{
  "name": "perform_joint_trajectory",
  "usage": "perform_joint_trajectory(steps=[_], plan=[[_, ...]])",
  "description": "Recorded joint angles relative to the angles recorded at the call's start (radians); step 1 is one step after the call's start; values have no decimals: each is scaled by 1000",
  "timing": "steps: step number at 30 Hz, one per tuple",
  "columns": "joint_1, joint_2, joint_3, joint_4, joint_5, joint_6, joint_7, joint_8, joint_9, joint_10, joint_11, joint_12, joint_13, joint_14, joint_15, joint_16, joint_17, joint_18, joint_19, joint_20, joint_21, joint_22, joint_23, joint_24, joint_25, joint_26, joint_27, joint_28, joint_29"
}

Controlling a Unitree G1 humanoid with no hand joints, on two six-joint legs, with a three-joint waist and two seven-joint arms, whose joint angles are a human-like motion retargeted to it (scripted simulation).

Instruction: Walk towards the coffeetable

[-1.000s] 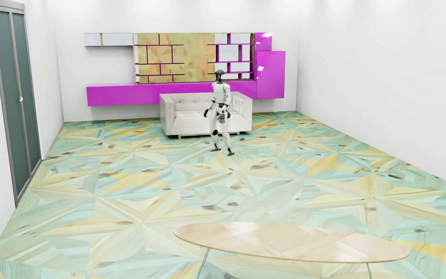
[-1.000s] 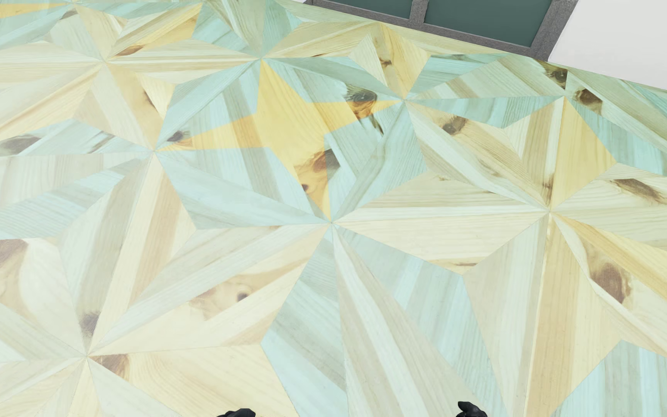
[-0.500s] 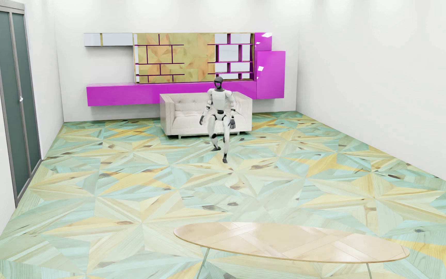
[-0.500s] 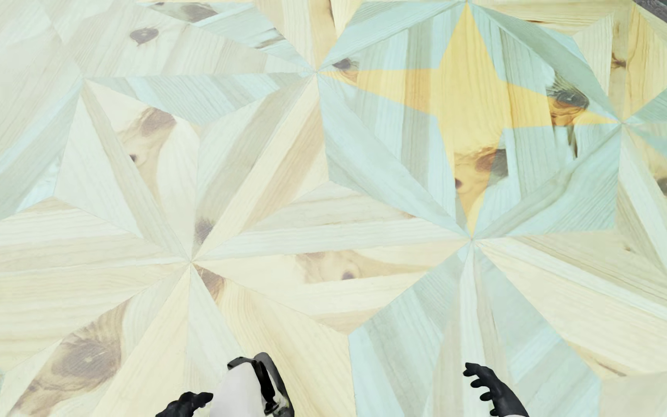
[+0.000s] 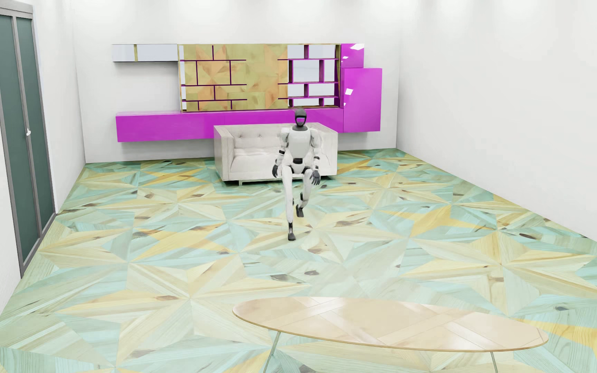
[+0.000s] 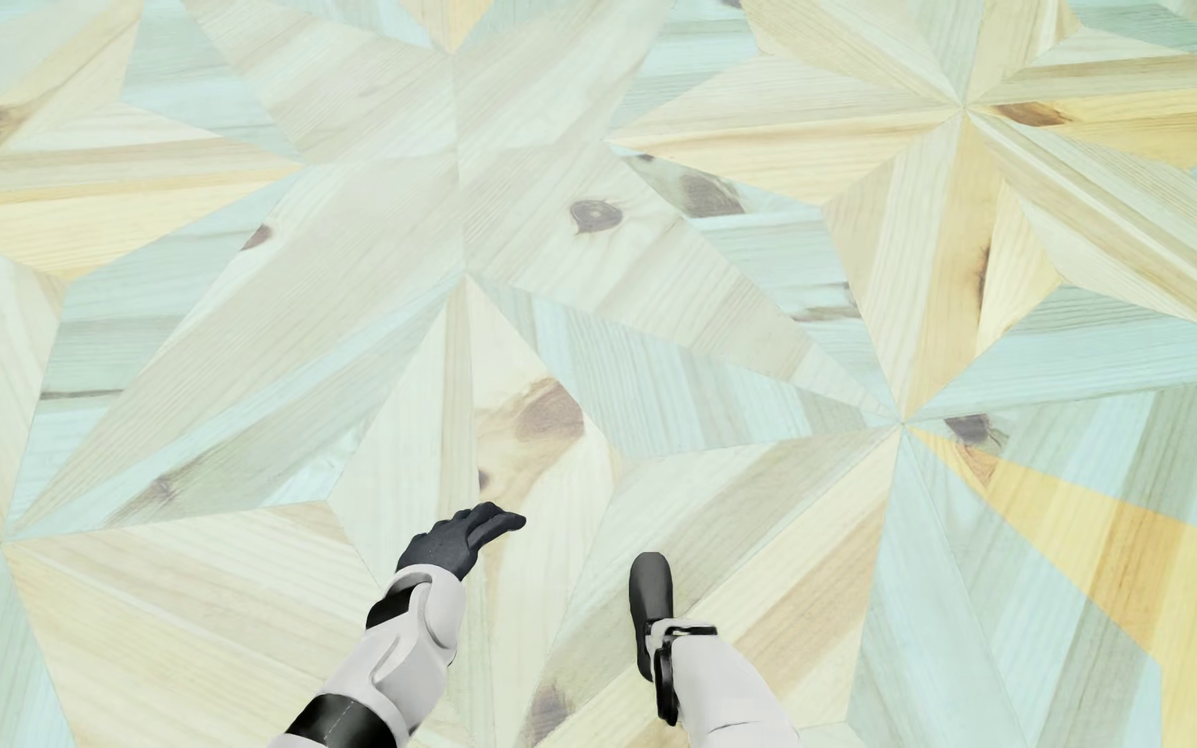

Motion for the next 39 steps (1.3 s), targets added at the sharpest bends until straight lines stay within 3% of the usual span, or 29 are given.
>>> perform_joint_trajectory(steps=[1, 2, 4, 5, 7, 9, 11, 13, 14, 15, 16, 17, 18, 19, 20, 21, 23, 25, 26, 27, 28, 30, 31, 32, 34, 36, 37, 38, 39], plan=[[-46, 12, -8, 35, 13, 9, -21, -4, 9, 200, 141, 27, -15, 213, -40, -4, 21, -108, -88, 25, -5, 92, 16, -38, -4, 67, 7, 40, -14], [-155, 47, -10, 77, 28, 17, -8, -6, 21, 458, 232, 64, -54, 382, -142, -12, 20, -179, -102, 56, 2, 178, 38, -68, -8, 136, 17, 74, -13], [-464, 192, 15, 108, 67, 29, -3, -7, 37, 817, 218, 131, -181, 260, -269, -30, -25, -72, -89, 56, 53, 336, 71, -97, -37, 195, 18, 37, 4], [-613, 286, 38, 98, 82, 29, 6, 4, 35, 849, 148, 169, -254, 219, -298, -29, -54, -67, -69, 4, 92, 377, 65, -93, -59, 189, 13, -57, 0], [-823, 474, 90, 84, 106, 17, 57, 42, 15, 676, 9, 287, -349, 136, -336, 21, -101, -48, -53, -69, 161, 376, 40, -104, -79, 95, -68, -252, -41], [-941, 633, 139, 78, 123, 1, 52, 63, -7, 324, -30, 455, -450, 132, -429, 67, -129, -29, -59, 30, 252, 268, -8, -158, -72, 71, -154, -314, -44], [-958, 782, 182, 100, 115, -4, 35, 97, -25, -156, -38, 627, -527, 154, -511, 64, -165, -49, -40, 223, 324, 120, -110, -164, -38, 73, -225, -203, -50], [-927, 900, 222, 140, 77, 2, 163, 142, -36, -296, 43, 735, -520, 138, -478, -26, -176, -48, 5, 395, 319, 45, -220, -128, 64, 99, -263, 29, -118], [-936, 905, 241, 131, 28, -4, 185, 156, -34, -154, 179, 749, -486, 277, -347, -87, -190, 73, 34, 435, 303, 52, -260, -111, 120, 131, -265, 113, -149], [-930, 849, 249, 123, -10, -15, 213, 184, -28, 4, 409, 735, -443, 297, -103, -131, -205, 142, 56, 439, 284, 84, -282, -99, 155, 165, -253, 132, -166], [-902, 745, 249, 107, -78, -30, 235, 164, -20, 120, 654, 694, -403, 199, 97, -149, -210, 129, 91, 407, 265, 134, -278, -87, 164, 181, -222, 76, -172], [-845, 628, 235, 73, -149, -48, 252, 143, -15, 166, 837, 635, -378, 110, 93, -146, -207, 125, 63, 350, 250, 186, -240, -70, 151, 178, -176, -30, -171], [-760, 507, 211, 26, -164, -65, 256, 138, -13, 141, 935, 565, -367, 54, -3, -128, -196, 120, -34, 281, 242, 225, -171, -44, 130, 156, -120, -131, -161], [-659, 411, 185, -24, -171, -75, 240, 102, -17, 74, 932, 490, -354, 22, -82, -105, -181, 113, -37, 211, 236, 246, -83, -8, 105, 127, -62, -187, -134], [-558, 328, 159, -70, -155, -79, 207, 68, -24, 6, 865, 413, -324, -5, -137, -76, -173, 103, -53, 142, 231, 251, -2, 34, 81, 96, -13, -199, -82], [-464, 264, 136, -104, -137, -78, 167, 33, -33, -45, 742, 336, -300, -39, -179, -57, -157, 98, -25, 73, 235, 238, 64, 83, 52, 72, 39, -187, -9], [-319, 168, 91, -142, -101, -69, 90, 3, -51, -60, 381, 171, -188, -147, -182, -34, -165, 97, -6, -48, 226, 172, 105, 138, 8, 12, 37, -154, 157], [-173, 180, 51, -136, -44, -62, -25, 114, -66, -62, -140, 66, -58, -270, -136, -36, -124, 83, 64, -52, 149, 40, 70, 92, 5, -48, 23, -91, 172], [-88, 187, 37, -127, -58, -66, -57, 112, -71, -32, -245, 63, 6, -319, -197, -47, -90, 74, 113, -11, 95, -35, 60, 29, 18, -81, 31, -33, 121], [-38, 197, 27, -98, -77, -73, -49, 38, -73, 50, -205, 85, 48, -299, -96, -47, -54, 68, 121, 36, 58, -108, 69, -37, 26, -114, 43, 25, 74], [-42, 161, 18, -44, -62, -71, -35, 32, -66, 224, -13, 117, 65, -184, 91, -29, -23, 21, 23, 78, 49, -174, 98, -82, 19, -134, 59, 69, 54], [-216, 141, 17, 62, -45, -51, -17, -6, -39, 727, 322, 189, 31, 134, -118, -29, -19, -122, -60, 164, 78, -223, 155, -102, -37, -106, 89, 136, 80], [-353, 192, 26, 149, -37, -36, 2, -27, -28, 900, 344, 204, -12, 110, -185, -56, -33, -95, -53, 185, 91, -178, 147, -98, -67, -49, 88, 163, 90], [-484, 263, 45, 210, -21, -20, 23, -44, -21, 970, 301, 199, -57, 84, -211, -70, -48, 11, -49, 166, 96, -92, 107, -86, -94, 25, 67, 152, 69], [-654, 399, 89, 222, 21, -1, 108, -40, -20, 857, 193, 195, -139, 40, -213, -28, -84, 121, -53, 31, 107, 110, -6, -33, -118, 109, -40, -32, -54], [-734, 518, 116, 149, 59, 0, 116, -5, -29, 531, 137, 254, -230, 46, -271, 40, -120, 27, -62, -57, 152, 234, -106, -18, -52, 94, -157, -214, -116], [-743, 567, 121, 130, 73, -1, 95, 10, -36, 311, 138, 300, -267, 66, -339, 74, -144, 2, -60, -66, 175, 263, -146, -30, 0, 94, -213, -254, -106], [-723, 602, 125, 133, 83, 1, 87, 31, -44, 74, 163, 353, -311, 107, -410, 90, -161, -10, -53, -64, 198, 272, -190, -39, 47, 106, -246, -254, -88], [-706, 618, 127, 150, 87, 5, 103, 62, -47, -74, 228, 415, -350, 250, -478, 97, -179, 25, -40, -47, 219, 265, -239, -49, 88, 114, -266, -221, -79]])
